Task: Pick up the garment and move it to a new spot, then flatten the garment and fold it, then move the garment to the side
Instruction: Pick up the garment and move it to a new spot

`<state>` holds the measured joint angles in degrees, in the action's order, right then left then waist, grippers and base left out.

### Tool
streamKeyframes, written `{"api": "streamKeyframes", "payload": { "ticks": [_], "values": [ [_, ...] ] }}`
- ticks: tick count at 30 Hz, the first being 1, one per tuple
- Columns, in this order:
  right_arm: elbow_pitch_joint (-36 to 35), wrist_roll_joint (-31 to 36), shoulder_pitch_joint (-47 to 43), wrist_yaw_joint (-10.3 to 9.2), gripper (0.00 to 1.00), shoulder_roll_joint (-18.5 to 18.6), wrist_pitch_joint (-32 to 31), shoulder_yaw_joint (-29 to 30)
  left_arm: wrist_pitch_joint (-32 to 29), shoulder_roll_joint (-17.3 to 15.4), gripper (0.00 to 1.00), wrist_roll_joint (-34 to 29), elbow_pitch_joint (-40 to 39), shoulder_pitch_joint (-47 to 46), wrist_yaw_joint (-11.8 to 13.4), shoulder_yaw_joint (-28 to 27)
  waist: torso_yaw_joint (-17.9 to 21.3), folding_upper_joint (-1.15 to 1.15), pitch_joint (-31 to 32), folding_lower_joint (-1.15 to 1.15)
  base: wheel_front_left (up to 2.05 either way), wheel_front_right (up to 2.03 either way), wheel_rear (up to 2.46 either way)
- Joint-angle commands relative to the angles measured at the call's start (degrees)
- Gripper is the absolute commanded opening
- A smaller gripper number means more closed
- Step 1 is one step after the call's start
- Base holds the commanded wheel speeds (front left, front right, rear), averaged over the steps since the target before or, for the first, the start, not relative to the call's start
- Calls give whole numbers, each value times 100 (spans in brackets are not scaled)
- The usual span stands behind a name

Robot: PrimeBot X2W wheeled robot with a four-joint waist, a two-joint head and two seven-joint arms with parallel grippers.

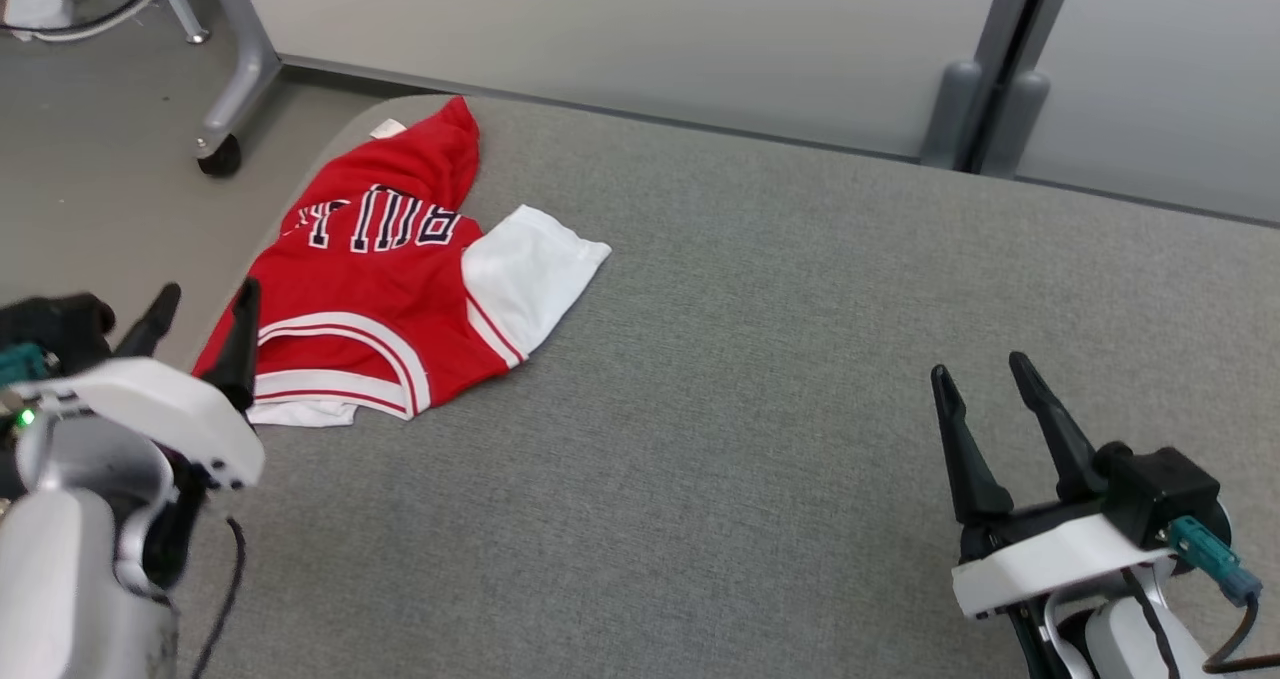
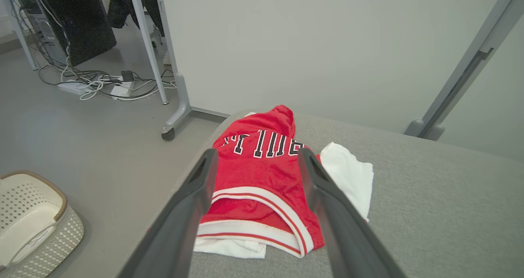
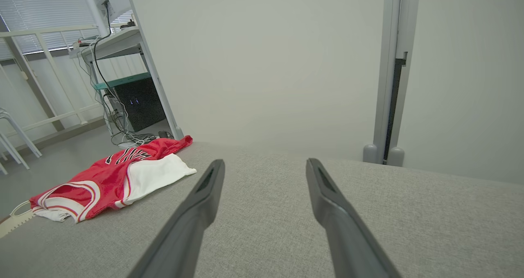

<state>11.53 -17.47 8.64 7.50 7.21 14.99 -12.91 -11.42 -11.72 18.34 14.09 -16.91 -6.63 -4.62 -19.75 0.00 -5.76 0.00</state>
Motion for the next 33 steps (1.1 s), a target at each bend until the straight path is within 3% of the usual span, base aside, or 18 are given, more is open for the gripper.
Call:
{"api": "streamKeyframes", "payload": {
  "ticks": [1,6,14,20,28,29,31,32,33],
  "values": [
    [-57,40,99,-1,100,39,28,37,-108,-58,100,167,49,-243,-29,-43,201,0,-243,0,0,0,0],
    [-309,226,522,-1,100,65,28,33,-1063,-639,100,801,926,-1433,-88,45,634,0,-865,0,0,0,0],
    [-634,382,1111,-1,100,27,28,-63,-1542,-1468,100,1668,2170,-2314,-84,686,1264,0,-1665,0,0,0,0],
    [-703,414,1336,-1,100,-34,28,-104,-1674,-1610,100,2197,3041,-2517,-85,1220,1489,0,-1946,0,0,0,0],
    [-678,406,1426,-1,100,-93,28,-96,-2346,-1377,100,2822,3574,-1978,-102,2248,1604,0,-1993,0,0,0,0],
    [-677,413,1425,-1,100,-95,28,-85,-2323,-1425,96,2909,3521,-1950,-102,2335,1598,0,-1989,0,0,0,0],
    [-660,429,1403,-1,100,-95,28,-57,-2103,-1546,26,3003,3380,-1957,-107,2499,1575,0,-1958,0,0,0,0],
    [-645,429,1388,-1,100,-99,28,-55,-1994,-1616,0,3037,3327,-1992,-107,2552,1563,0,-1927,0,0,0,0],
    [-628,425,1369,-1,100,-106,28,-61,-1884,-1686,0,3056,3279,-2027,-106,2620,1554,0,-1887,0,0,0,0]
  ]
}}
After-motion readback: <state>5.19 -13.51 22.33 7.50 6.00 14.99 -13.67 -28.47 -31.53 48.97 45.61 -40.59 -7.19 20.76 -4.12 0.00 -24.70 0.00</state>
